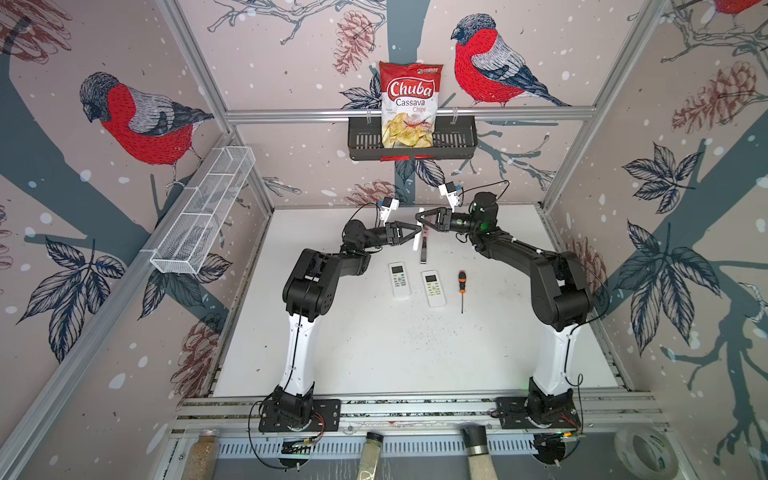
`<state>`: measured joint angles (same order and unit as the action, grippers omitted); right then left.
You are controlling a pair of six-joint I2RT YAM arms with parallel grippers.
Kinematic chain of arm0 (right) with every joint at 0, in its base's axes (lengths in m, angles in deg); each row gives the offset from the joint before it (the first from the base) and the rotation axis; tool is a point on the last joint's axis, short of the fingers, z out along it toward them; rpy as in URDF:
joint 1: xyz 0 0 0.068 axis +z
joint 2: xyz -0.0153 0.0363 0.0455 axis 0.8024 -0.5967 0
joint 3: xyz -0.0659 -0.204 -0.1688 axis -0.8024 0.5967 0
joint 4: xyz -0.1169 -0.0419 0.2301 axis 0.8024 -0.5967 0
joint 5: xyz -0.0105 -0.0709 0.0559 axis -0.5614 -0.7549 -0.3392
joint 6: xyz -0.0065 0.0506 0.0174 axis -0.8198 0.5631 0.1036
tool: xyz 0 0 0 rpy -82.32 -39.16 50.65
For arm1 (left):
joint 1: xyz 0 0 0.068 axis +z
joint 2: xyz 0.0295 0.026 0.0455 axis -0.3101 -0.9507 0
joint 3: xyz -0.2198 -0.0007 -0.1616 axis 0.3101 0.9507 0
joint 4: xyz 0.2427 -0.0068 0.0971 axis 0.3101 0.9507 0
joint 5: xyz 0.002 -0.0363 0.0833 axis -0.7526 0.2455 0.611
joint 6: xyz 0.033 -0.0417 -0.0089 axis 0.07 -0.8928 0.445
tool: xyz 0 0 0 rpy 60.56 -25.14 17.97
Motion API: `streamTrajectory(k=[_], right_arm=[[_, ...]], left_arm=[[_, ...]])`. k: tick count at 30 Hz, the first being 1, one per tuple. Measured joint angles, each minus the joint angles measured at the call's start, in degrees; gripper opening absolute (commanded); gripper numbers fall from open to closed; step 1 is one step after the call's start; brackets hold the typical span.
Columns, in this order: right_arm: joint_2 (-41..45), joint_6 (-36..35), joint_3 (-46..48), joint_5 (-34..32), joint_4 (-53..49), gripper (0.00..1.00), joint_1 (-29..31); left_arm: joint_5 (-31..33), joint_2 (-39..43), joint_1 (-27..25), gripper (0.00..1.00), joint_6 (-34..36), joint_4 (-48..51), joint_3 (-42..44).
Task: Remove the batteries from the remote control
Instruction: 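Close the right gripper on the remote's far end held by the left gripper, then open the left gripper and draw it back while the right gripper holds the remote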
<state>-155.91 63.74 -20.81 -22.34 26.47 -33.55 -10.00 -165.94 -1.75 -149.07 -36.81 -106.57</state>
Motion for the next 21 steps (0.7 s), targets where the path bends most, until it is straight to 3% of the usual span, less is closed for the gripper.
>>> streamTrajectory(k=[2, 3, 4, 10, 15, 21], right_arm=[[0.11, 0.61, 0.50, -0.04, 0.81, 0.26, -0.04], [0.26, 0.57, 0.90, -0.09, 1.36, 0.26, -0.11], [0.39, 0.63, 1.22, -0.09, 1.64, 0.25, -0.24], [2.21, 0.92, 2.89, -1.36, 2.56, 0.20, -0.72], [4.04, 3.13, 4.28, -3.67, 3.45, 0.19, -1.75], [5.95, 6.78, 4.61, -11.32, -0.87, 0.20, -2.75]], left_arm=[[0.00, 0.00, 0.00, 0.78, -0.04, 0.04, 0.07], [0.15, 0.00, 0.00, 0.96, -0.35, 0.07, 0.07], [0.17, 0.00, 0.00, 0.98, -0.39, 0.00, 0.07], [1.22, 2.69, 0.74, 0.98, 3.52, 5.57, 1.77], [5.90, 10.10, 2.01, 0.95, 16.76, 19.34, 3.85], [17.40, 18.36, 3.76, 0.87, 29.40, 28.55, 12.04]])
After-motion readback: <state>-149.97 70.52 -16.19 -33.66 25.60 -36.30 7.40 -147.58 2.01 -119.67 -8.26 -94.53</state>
